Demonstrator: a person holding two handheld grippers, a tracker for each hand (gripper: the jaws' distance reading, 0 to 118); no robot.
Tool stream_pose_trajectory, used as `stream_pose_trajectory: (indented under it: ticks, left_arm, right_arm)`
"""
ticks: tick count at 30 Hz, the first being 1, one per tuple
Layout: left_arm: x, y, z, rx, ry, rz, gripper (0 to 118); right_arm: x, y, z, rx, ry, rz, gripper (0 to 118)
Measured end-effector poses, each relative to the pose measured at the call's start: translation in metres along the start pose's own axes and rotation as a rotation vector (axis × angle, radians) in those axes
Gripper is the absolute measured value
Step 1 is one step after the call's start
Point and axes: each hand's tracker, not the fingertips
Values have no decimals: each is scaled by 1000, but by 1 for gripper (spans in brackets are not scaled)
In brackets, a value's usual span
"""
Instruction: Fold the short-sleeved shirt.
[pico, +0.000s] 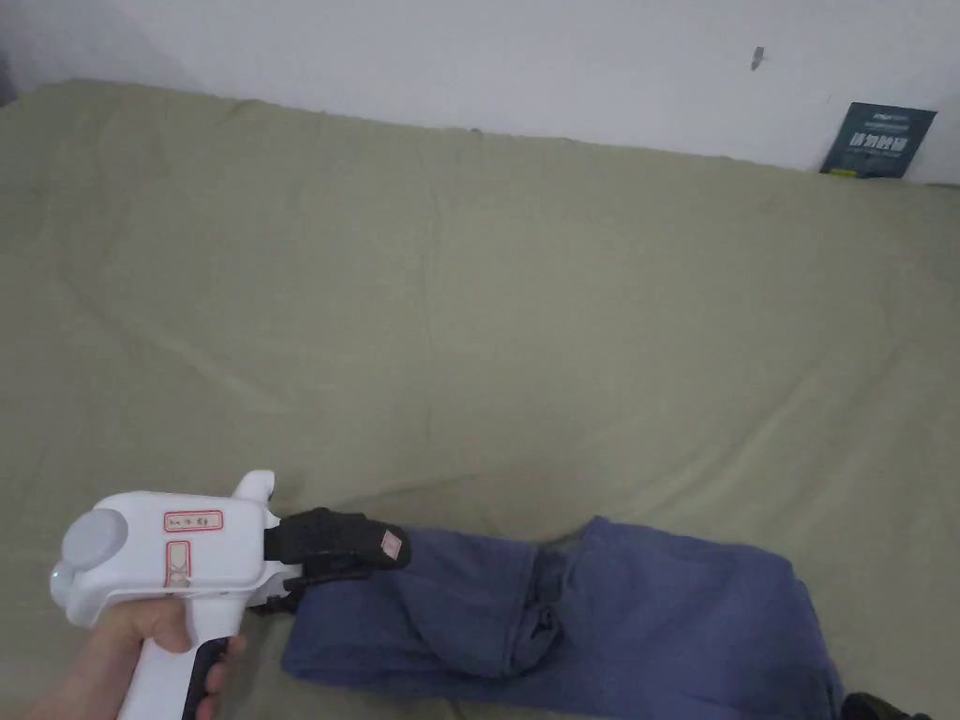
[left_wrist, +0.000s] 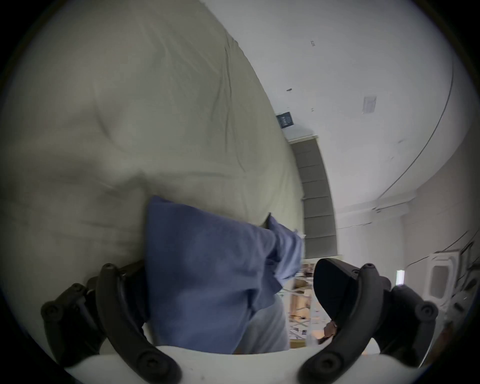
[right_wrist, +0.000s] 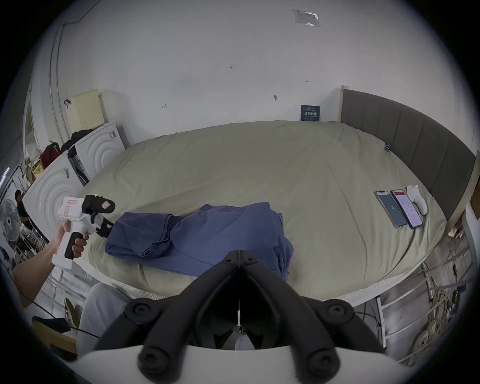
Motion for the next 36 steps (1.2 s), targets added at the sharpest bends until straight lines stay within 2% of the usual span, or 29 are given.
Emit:
stream_pose_trajectory:
  ticks: [2, 4, 7, 10, 12, 14, 17, 20, 23, 27, 30, 36]
  left_arm:
    - [-2, -7, -7, -25, 88, 22, 20]
    - [-12, -2, 3, 0, 35, 1, 18]
    - [-1, 2, 21, 19, 74, -25, 18]
    - [35, -26, 35, 41, 137, -68, 17]
    - [37, -23, 62, 71, 191, -49, 17]
    - [40, -25, 92, 137, 263, 3, 17]
    - [64, -29, 131, 186, 455, -18, 17]
    - [96, -36, 146, 210, 567, -27, 17]
    - [134, -37, 124, 199, 628, -108, 17]
    - [185, -44, 78, 169, 829, -195, 17]
    - [210, -47, 40, 138, 850, -204, 18]
    - [238, -66, -57, 68, 912, -374, 18]
  right_arm:
    - [3, -2, 3, 1, 2, -13, 1]
    - [5, -3, 5, 5, 6, -13, 1]
    - [9, -2, 11, 19, -1, -6, 1]
    - [14, 0, 17, 40, -1, -14, 1]
    - [17, 2, 20, 57, 8, -24, 1]
    - [20, 2, 21, 65, 18, -30, 1]
    - [21, 1, 19, 71, 35, -24, 1]
    - [22, 0, 19, 73, 49, -22, 1]
    - [24, -3, 21, 72, 59, -28, 1]
    - [29, -5, 28, 86, 57, -45, 1]
    - [35, -5, 32, 99, 46, -42, 1]
    - [49, -7, 33, 107, 39, -73, 1]
